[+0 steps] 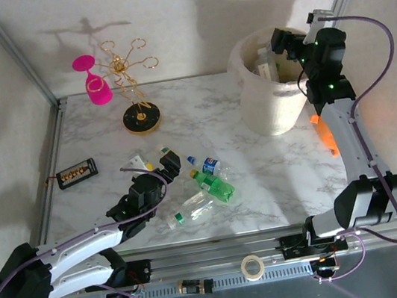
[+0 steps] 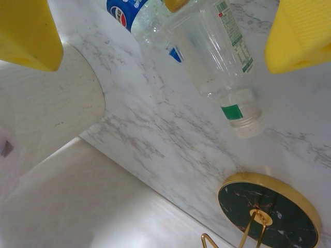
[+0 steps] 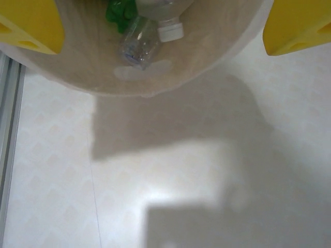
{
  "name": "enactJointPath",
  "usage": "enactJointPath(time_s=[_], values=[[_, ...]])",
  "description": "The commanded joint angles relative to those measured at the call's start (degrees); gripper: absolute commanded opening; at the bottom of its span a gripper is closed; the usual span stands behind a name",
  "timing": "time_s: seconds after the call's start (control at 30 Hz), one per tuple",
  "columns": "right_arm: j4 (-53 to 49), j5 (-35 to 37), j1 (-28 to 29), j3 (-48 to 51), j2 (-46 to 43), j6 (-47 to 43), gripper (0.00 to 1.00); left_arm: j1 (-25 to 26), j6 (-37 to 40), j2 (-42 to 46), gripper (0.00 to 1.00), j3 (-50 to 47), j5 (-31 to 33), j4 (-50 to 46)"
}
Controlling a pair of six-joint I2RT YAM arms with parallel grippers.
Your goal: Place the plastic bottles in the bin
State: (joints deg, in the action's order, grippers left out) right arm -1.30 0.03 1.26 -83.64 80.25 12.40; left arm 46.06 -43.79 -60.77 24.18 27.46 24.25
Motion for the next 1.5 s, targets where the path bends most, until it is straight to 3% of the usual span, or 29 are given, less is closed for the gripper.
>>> enactJointPath(time_s=[0.0,0.2,0.47,0.67,0.97,1.23,1.47], values=[[0.8,-2.1,-0.1,-0.7,-4.4,1.9,0.99,-1.0,-0.2,0.5,1.0,-0.6,0.1,1.2],[0.5,-9.1,4.4,2.7,-8.7,3.2,0.99,-3.2,0.4,0.4,1.0,-0.1,-1.1,1.2],[-4.1,-14.1,18.1,7.7,-9.1,0.6,0.99,-8.5,-0.9,0.6,1.0,1.0,-5.3,-0.8],[-9.4,-13.5,26.8,13.5,-6.7,-1.8,0.99,-13.3,-2.4,1.2,1.0,1.1,-9.3,-1.1],[-19.7,-14.9,32.1,19.5,0.0,-4.7,0.99,-16.9,-3.7,1.8,1.0,1.5,-10.4,-3.2],[-22.7,-8.9,34.5,22.0,5.0,-6.8,0.99,-17.8,-6.5,-0.5,1.0,1.0,-13.6,-0.6],[-25.8,-6.1,36.7,19.9,11.4,-9.8,0.93,-18.0,-7.3,-1.8,1.0,1.1,-14.5,-0.2]])
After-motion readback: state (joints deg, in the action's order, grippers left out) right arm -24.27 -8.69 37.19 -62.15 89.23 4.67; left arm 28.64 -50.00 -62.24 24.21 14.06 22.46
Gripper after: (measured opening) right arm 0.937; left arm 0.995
